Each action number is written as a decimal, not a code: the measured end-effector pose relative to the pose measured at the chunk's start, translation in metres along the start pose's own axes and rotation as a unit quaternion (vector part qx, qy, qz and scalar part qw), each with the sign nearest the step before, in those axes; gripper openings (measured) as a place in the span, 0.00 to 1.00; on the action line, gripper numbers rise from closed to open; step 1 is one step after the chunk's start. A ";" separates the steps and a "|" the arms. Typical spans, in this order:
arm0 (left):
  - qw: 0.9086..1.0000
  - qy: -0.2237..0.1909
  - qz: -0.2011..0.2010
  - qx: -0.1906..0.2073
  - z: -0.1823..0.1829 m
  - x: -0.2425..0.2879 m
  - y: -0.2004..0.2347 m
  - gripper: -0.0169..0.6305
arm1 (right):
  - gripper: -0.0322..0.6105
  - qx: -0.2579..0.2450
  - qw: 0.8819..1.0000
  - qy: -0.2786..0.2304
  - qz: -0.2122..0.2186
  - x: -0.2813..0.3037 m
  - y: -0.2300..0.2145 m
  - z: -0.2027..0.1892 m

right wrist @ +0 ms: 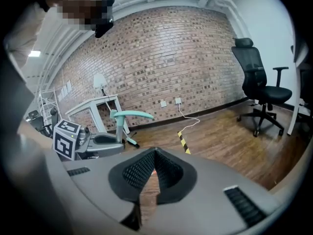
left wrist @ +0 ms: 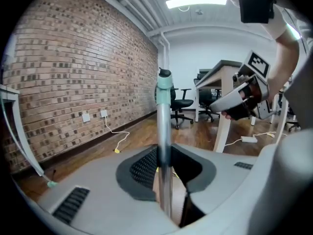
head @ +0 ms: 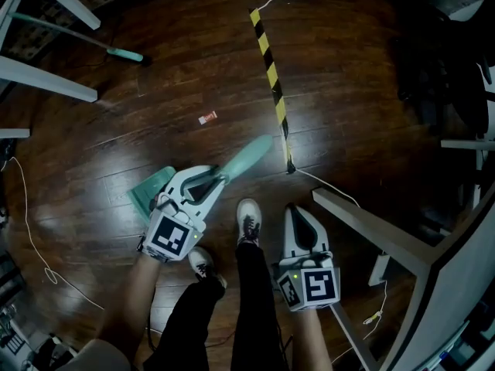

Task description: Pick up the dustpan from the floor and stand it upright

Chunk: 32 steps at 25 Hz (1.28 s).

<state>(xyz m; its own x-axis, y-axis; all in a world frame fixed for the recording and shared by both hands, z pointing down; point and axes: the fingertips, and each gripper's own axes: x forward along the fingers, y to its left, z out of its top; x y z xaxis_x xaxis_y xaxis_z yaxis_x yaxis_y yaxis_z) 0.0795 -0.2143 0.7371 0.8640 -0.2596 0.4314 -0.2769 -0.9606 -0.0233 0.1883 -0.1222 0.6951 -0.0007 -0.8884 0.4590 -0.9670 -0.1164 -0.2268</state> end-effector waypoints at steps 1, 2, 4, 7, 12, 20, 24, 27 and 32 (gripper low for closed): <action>1.000 -0.010 0.009 -0.006 0.004 -0.006 0.004 0.20 | 0.05 -0.003 1.000 -0.001 0.001 -0.001 0.002 0.000; 1.000 -0.017 0.017 -0.010 0.008 -0.011 0.007 0.20 | 0.05 -0.006 1.000 -0.001 0.002 -0.002 0.004 0.000; 0.999 -0.029 0.029 -0.017 0.013 -0.022 0.012 0.20 | 0.05 -0.011 1.000 0.000 0.004 -0.002 0.010 0.000; 0.998 -0.046 0.043 -0.028 0.018 -0.040 0.018 0.20 | 0.05 -0.020 1.000 0.001 0.012 -0.005 0.023 0.004; 0.994 -0.057 0.071 -0.054 0.016 -0.072 0.025 0.20 | 0.05 -0.034 0.999 0.003 0.025 -0.013 0.039 0.013; 0.987 -0.043 0.126 -0.093 -0.001 -0.120 0.029 0.19 | 0.05 -0.063 0.996 0.006 0.056 -0.029 0.075 0.043; 0.984 -0.019 0.138 -0.107 -0.015 -0.145 0.017 0.19 | 0.05 -0.069 0.995 0.010 0.069 -0.039 0.095 0.048; 0.984 -0.010 0.136 -0.110 -0.027 -0.162 0.012 0.23 | 0.05 -0.069 0.995 0.014 0.072 -0.044 0.114 0.051; 0.983 -0.006 0.142 -0.121 -0.022 -0.202 0.014 0.23 | 0.05 -0.073 0.994 0.001 0.085 -0.055 0.153 0.075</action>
<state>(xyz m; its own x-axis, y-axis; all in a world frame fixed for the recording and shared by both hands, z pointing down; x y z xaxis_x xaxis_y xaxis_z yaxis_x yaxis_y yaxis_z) -0.1078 -0.1734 0.6695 0.7422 -0.5155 0.4283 -0.5975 -0.7984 0.0744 0.0595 -0.1245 0.5705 -0.1667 -0.8892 0.4260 -0.9795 0.1000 -0.1746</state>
